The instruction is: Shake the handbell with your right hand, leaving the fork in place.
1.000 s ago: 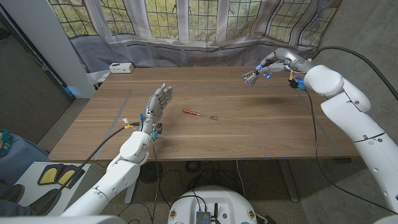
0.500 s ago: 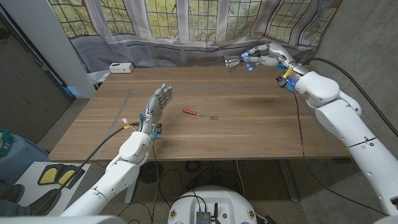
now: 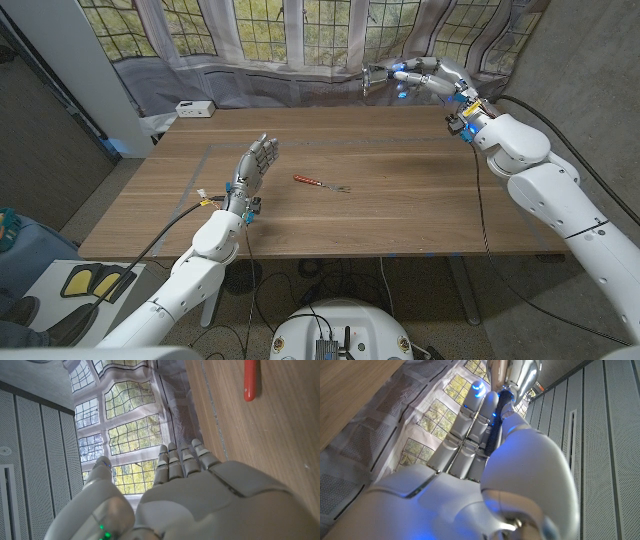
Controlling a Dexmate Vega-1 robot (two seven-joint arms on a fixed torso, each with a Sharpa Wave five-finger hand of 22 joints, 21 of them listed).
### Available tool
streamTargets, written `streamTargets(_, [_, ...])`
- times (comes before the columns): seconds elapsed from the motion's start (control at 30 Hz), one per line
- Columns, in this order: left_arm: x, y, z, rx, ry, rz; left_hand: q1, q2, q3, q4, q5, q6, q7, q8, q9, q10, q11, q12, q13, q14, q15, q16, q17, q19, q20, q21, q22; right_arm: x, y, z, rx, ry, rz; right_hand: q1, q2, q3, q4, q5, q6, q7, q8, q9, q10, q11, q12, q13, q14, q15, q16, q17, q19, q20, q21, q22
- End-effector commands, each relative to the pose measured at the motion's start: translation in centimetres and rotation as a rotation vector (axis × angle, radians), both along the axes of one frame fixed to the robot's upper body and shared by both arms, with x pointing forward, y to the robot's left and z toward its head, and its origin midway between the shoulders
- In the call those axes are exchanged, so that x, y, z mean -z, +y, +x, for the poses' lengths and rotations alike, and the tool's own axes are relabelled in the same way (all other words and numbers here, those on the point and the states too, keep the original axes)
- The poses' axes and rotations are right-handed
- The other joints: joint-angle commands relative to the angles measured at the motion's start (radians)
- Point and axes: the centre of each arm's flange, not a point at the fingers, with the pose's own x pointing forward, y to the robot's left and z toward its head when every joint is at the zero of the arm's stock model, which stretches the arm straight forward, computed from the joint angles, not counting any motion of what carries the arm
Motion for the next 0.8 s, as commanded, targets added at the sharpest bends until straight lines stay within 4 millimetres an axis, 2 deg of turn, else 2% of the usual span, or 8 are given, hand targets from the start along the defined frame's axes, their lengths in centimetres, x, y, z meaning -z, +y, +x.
streamTargets(0.03, [0.0, -0.1, 0.4, 0.005, 0.003, 0.000, 0.008, -0.002, 0.005, 0.000, -0.003, 0.006, 0.003, 0.007, 0.001, 0.005, 0.002, 0.003, 0.002, 0.011, -0.002, 0.003, 0.002, 0.000, -0.006, 0.002, 0.003, 0.9, -1.1, 0.5, 0.150, -0.049, -0.046, 0.012, 0.008, 0.000, 0.001, 0.006, 0.005, 0.003, -0.001, 0.003, 0.041, 0.036, 0.001, 0.115, -0.001, 0.005, -0.002, 0.002, -0.004, -0.004, 0.010, -0.001])
streamTargets(0.23, [0.0, -0.2, 0.7, 0.009, 0.004, 0.002, 0.008, -0.002, 0.005, 0.000, -0.003, 0.006, 0.002, 0.008, 0.001, 0.004, 0.003, 0.003, 0.002, 0.011, -0.002, 0.003, 0.002, 0.000, -0.006, 0.002, 0.003, 2.2, -1.8, 1.2, 0.289, -0.085, -0.117, 0.012, 0.008, -0.002, 0.002, 0.006, 0.005, 0.000, -0.002, 0.003, 0.041, 0.035, 0.000, 0.116, -0.006, 0.007, -0.004, 0.003, -0.009, -0.003, 0.013, -0.001])
streamTargets(0.43, [-0.3, -0.3, 0.8, 0.012, 0.005, 0.011, 0.009, -0.001, 0.005, 0.000, -0.003, 0.006, 0.003, 0.007, 0.001, 0.005, 0.002, 0.003, 0.002, 0.011, -0.002, 0.002, 0.002, -0.001, -0.005, 0.002, 0.003, 3.3, -2.8, 1.3, 0.501, -0.138, -0.244, 0.011, 0.008, -0.003, 0.002, 0.006, 0.006, 0.000, -0.002, 0.005, 0.041, 0.041, -0.001, 0.117, -0.007, 0.005, -0.004, 0.006, -0.015, -0.001, 0.017, -0.001])
streamTargets(0.57, [-0.3, -0.3, 0.8, 0.011, 0.005, 0.013, 0.009, -0.001, 0.005, 0.000, -0.003, 0.007, 0.003, 0.008, 0.001, 0.004, 0.004, 0.002, 0.002, 0.011, -0.002, 0.002, 0.002, -0.001, -0.005, 0.002, 0.003, 3.7, -4.0, 1.1, 0.650, -0.167, -0.345, 0.012, 0.008, -0.004, 0.002, 0.006, 0.005, 0.001, -0.003, 0.005, 0.038, 0.035, -0.004, 0.117, -0.010, 0.007, -0.005, 0.008, -0.017, -0.001, 0.021, -0.002])
streamTargets(0.8, [-0.5, -0.3, 1.0, 0.015, 0.010, 0.028, 0.009, -0.001, 0.005, 0.000, -0.003, 0.007, 0.002, 0.007, 0.001, 0.003, 0.001, 0.002, 0.002, 0.011, -0.002, 0.002, 0.002, -0.001, -0.005, 0.002, 0.003, 4.4, -6.7, 0.8, 0.872, -0.153, -0.498, 0.010, 0.007, -0.005, 0.004, 0.006, 0.006, -0.002, -0.005, 0.004, 0.037, 0.041, -0.004, 0.120, -0.013, 0.006, -0.007, 0.010, -0.023, -0.001, 0.025, -0.002])
